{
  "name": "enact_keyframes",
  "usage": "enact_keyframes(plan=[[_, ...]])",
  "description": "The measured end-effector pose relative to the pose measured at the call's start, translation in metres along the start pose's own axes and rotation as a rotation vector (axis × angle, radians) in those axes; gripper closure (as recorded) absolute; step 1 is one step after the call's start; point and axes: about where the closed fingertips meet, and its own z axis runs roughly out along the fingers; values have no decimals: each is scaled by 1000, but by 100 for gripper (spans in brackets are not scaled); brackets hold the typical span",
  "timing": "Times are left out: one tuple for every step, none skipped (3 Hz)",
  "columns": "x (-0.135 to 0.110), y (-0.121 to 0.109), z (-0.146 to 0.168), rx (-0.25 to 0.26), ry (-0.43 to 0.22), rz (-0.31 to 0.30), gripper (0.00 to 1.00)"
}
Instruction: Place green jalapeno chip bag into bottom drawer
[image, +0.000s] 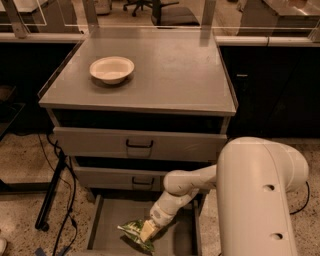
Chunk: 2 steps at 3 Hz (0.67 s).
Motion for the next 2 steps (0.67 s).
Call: enact_keyframes(plan=[[-9, -10, 10, 18, -46, 44, 100], [-19, -20, 14, 33, -82, 68, 100]])
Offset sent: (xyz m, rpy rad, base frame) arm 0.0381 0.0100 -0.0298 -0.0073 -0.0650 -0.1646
